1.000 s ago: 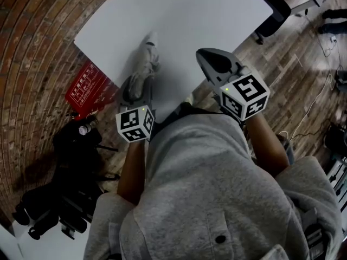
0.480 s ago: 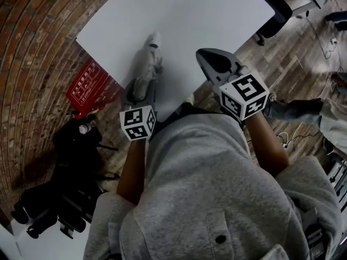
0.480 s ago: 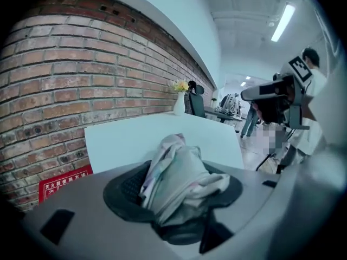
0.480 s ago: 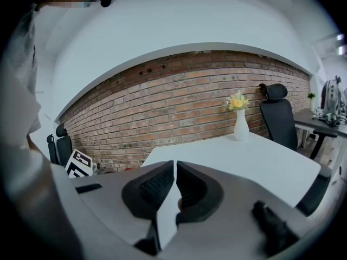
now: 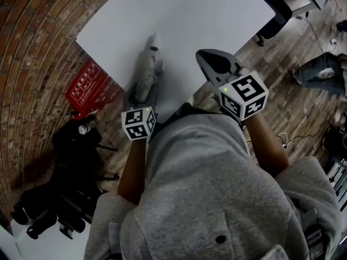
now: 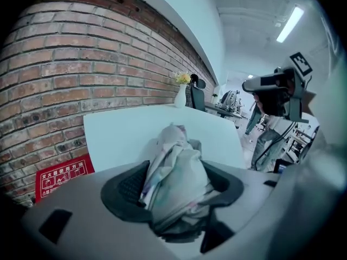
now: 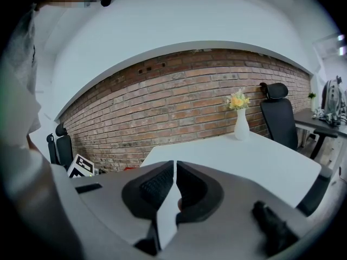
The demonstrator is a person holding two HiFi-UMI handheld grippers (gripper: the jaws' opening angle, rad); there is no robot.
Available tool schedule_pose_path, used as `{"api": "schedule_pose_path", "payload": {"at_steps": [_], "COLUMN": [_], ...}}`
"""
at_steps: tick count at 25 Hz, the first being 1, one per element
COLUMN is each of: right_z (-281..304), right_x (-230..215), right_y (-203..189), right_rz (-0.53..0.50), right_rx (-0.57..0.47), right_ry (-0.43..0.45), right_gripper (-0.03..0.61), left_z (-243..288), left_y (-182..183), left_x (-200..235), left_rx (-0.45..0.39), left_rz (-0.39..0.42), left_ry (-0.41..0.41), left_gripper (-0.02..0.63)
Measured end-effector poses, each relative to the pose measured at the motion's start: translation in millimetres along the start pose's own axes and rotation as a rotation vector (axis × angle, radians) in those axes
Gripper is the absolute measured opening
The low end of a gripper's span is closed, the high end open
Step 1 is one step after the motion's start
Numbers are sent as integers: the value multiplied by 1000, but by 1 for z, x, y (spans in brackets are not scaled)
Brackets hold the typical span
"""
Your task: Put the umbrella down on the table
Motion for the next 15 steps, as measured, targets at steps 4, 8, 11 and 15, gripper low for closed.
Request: {"api": "schedule_pose_path", "payload": {"at_steps": [4,8,11,15], "right_z": [3,6,7,7], "right_x": [0,0,0,0], "right_y": [3,6,7,6], "right_rz": [-1,-3,-4,-6], "right_rx": [-1,-6,-10,-11], "right_ry": [4,8,8,10], "right_gripper": [32,32,32,32], "left_z": [2,1,-1,-5], "left_y": [-3,-3,-1,5], "left_x": [2,2,3,3], "left_rx": [19,20,4,-21], "left_rz": [3,6,14,35], "left_ry": [-7,-12,-11,-8], "left_gripper": [276,279,288,290]}}
Point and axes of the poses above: the fingertips, and each gripper's own axes: z forward along the fingers, x to its left, y out of its top, the point moved 10 cm from there along -z, backward along the fingers, and after that the axes turned 2 degrees about -z, right-handed, at the moved point
